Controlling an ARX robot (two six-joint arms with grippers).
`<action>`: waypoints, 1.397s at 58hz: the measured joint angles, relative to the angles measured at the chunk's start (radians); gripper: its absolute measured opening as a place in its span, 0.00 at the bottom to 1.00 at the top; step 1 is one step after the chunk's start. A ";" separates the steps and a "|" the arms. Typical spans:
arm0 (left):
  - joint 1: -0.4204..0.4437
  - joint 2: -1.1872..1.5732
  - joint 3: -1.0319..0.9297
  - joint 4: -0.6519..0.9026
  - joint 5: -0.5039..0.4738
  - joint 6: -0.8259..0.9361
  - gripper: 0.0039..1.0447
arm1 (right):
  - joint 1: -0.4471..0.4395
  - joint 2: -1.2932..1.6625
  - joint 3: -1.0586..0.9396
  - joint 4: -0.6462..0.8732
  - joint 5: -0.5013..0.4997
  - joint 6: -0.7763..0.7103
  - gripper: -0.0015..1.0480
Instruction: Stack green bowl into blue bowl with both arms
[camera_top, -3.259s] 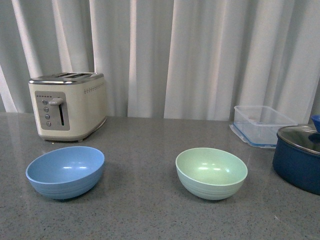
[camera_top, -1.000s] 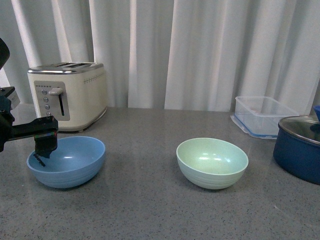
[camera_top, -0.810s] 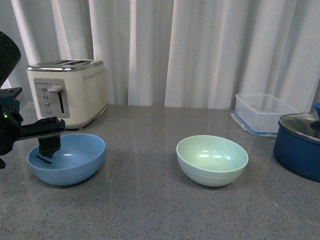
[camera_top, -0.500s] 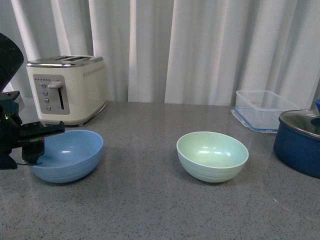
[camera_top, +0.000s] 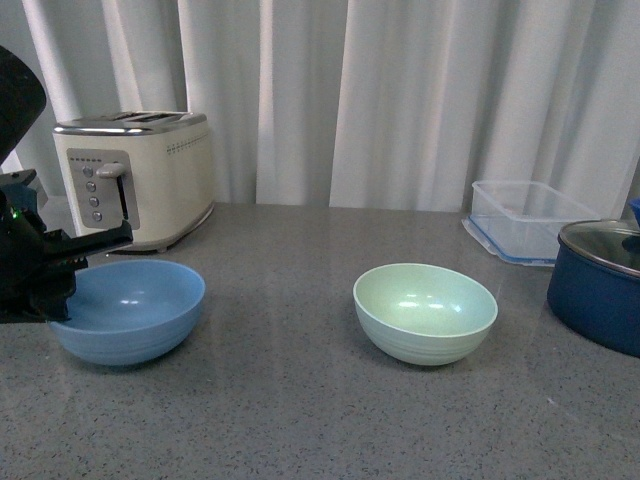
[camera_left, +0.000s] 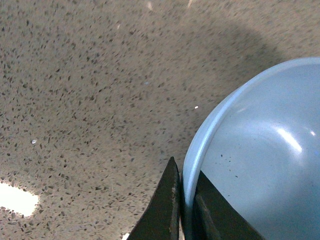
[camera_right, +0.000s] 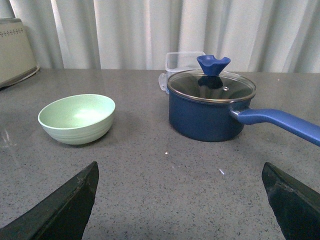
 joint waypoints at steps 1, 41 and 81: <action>-0.004 -0.002 0.007 -0.004 0.002 -0.003 0.03 | 0.000 0.000 0.000 0.000 0.000 0.000 0.90; -0.179 0.056 0.099 -0.016 0.004 -0.070 0.03 | 0.000 0.000 0.000 0.000 0.000 0.000 0.90; -0.222 0.147 0.180 -0.011 0.002 -0.071 0.03 | 0.000 0.000 0.000 0.000 0.000 0.000 0.90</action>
